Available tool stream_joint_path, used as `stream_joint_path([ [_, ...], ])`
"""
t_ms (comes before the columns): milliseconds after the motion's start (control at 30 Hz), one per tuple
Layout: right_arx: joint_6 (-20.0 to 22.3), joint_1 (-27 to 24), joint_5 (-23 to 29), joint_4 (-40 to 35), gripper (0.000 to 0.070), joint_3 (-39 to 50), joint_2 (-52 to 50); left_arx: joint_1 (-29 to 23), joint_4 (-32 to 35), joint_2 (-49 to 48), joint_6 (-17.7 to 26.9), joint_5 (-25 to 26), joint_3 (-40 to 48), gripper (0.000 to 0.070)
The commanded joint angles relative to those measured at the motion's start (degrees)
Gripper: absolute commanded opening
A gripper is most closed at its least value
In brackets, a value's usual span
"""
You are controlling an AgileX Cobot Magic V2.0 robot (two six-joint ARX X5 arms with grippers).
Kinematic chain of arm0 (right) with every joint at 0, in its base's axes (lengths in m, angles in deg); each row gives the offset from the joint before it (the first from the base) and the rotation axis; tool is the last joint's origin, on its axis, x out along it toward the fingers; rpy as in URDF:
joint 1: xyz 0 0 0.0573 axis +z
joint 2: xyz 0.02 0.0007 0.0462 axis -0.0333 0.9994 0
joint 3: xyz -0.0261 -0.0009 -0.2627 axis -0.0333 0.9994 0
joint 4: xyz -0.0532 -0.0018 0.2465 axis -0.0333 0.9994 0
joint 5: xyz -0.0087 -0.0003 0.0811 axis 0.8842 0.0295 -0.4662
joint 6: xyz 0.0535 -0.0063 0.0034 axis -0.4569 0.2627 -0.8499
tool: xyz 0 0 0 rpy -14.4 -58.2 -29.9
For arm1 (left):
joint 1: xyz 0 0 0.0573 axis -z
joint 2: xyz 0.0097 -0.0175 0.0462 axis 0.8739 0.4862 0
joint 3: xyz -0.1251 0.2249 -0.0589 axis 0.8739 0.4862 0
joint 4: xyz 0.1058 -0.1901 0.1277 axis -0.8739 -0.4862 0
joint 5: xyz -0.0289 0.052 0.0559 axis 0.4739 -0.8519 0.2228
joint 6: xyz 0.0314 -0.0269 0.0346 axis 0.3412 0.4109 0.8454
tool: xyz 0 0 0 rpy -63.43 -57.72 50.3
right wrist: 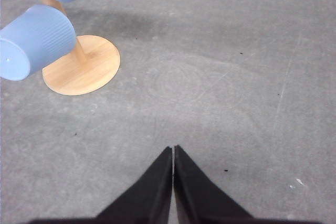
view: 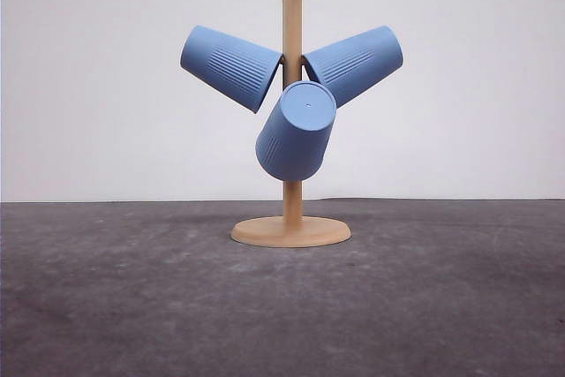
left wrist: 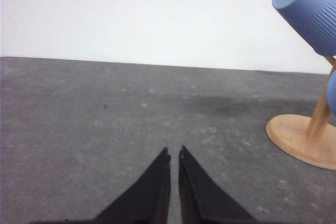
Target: Place three cups
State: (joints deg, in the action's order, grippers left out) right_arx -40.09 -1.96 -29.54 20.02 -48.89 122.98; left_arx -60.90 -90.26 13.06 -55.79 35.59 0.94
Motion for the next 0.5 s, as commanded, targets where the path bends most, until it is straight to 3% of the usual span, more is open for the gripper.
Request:
stream_joint_path([
  [0, -0.61, -0.02, -0.07, -0.59, 0.0000, -0.26, 0.17, -0.11, 0.57, -0.03, -0.49, -0.21, 0.61, 0.0000],
  [100, -0.61, -0.02, -0.07, -0.68, 0.0000, -0.26, 0.16, -0.08, 0.65, -0.03, -0.57, -0.21, 2.08, 0.0000],
  [300, -0.59, -0.02, -0.06, -0.79, 0.0000, -0.26, 0.17, 0.00, -6.19, -0.01, -0.63, -0.19, 2.08, 0.0000],
  [467, -0.61, -0.02, -0.07, -0.79, 0.0000, -0.26, 0.17, 0.00, -6.68, 0.34, -0.67, -0.18, 1.92, 0.0000],
])
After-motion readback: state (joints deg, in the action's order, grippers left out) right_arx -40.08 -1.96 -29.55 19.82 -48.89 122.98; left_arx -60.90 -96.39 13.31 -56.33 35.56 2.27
